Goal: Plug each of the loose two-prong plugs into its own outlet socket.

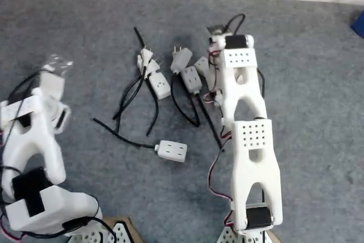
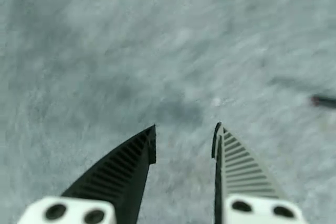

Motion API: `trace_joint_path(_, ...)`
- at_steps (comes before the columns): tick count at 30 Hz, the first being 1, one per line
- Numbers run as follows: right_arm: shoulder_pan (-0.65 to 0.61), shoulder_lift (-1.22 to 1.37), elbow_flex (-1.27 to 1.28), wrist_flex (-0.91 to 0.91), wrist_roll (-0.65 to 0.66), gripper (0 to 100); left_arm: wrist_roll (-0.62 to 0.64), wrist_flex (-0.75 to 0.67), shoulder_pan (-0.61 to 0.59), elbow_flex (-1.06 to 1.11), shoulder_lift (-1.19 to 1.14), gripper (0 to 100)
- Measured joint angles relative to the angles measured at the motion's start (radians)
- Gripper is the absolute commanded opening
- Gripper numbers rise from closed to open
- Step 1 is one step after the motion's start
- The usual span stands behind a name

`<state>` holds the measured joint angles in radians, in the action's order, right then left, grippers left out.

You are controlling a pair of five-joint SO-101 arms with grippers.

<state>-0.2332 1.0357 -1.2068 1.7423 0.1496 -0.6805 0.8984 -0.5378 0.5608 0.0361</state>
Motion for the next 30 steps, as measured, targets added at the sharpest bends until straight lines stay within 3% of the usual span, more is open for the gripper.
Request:
trace_joint_path(4, -0.068, -0.218, 0.118, 0.000, -0.038, 0.5, 0.008, 0.094, 0.107, -0.095, 0.000, 19)
trace_joint_path(10, -0.176, -0.575, 0.459, 0.000, -0.101, 0.5, 0.190, 0.385, 0.226, -0.422, 0.000, 19)
trace_joint_path(17, -0.196, -0.928, 0.756, 0.000, -0.120, 0.5, 0.265, 0.667, 0.344, -0.683, 0.000, 20)
trace_joint_path(22, -0.196, -1.088, 0.933, -0.014, -0.150, 0.5, 0.290, 0.813, 0.430, -0.807, 0.003, 30)
trace_joint_path(30, -0.221, -1.290, 1.364, -0.361, -0.258, 0.5, 0.350, 0.850, 0.609, -0.730, 0.120, 35)
